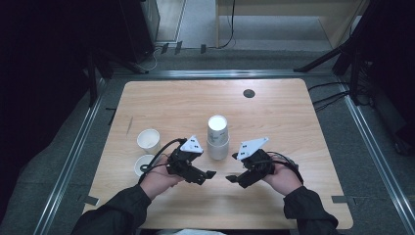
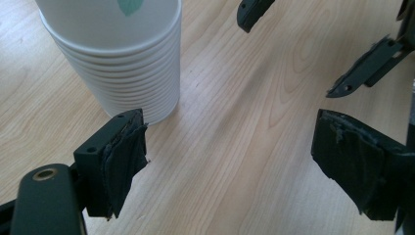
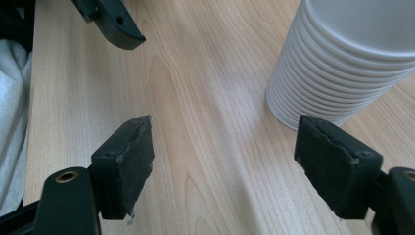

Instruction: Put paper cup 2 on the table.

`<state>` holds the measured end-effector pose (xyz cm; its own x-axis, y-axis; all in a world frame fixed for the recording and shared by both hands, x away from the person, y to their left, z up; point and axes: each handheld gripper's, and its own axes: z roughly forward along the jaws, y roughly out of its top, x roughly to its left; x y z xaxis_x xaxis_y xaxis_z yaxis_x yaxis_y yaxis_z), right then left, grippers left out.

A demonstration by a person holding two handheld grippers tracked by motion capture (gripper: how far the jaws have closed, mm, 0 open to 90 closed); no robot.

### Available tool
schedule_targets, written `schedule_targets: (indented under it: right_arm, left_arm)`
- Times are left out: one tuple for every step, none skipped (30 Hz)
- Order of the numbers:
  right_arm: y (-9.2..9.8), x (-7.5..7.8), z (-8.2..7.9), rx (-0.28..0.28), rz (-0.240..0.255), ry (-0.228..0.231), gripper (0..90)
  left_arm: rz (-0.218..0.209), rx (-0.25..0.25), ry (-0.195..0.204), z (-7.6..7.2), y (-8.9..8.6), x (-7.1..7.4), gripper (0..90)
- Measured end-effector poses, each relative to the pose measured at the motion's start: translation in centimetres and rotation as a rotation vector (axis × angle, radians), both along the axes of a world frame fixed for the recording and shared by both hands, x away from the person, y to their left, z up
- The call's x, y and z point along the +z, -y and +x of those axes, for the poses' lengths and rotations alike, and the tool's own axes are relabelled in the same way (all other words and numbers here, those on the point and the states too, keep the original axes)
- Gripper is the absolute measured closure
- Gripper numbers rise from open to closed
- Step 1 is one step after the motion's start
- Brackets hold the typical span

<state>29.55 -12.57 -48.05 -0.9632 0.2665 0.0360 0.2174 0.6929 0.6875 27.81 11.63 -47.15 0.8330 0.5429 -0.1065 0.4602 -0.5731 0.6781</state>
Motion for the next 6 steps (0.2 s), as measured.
schedule_targets:
  right_arm:
    - [0.00, -0.06, 0.04, 0.005, -0.003, 0.000, 22.9]
    - [0.00, -0.12, 0.04, 0.006, -0.010, 0.000, 22.9]
    - [0.00, -0.18, 0.03, 0.005, -0.019, 0.006, 22.9]
    - [-0.01, -0.23, 0.02, 0.008, -0.024, 0.005, 22.9]
    - [-0.03, -0.31, -0.01, 0.009, -0.030, 0.003, 22.8]
    - [-0.05, -0.35, 0.01, 0.015, -0.033, 0.004, 22.8]
  left_arm:
    - [0.013, 0.006, 0.001, -0.01, 0.10, -0.13, 13.2]
    - [0.022, 0.008, 0.002, -0.01, 0.19, -0.26, 13.2]
    - [0.027, 0.008, 0.002, -0.02, 0.24, -0.30, 13.2]
    - [0.037, 0.013, 0.012, -0.05, 0.31, -0.35, 13.1]
    - [0.038, 0.013, 0.012, -0.04, 0.35, -0.40, 13.2]
    - [0.038, 0.008, 0.002, 0.02, 0.42, -0.52, 13.2]
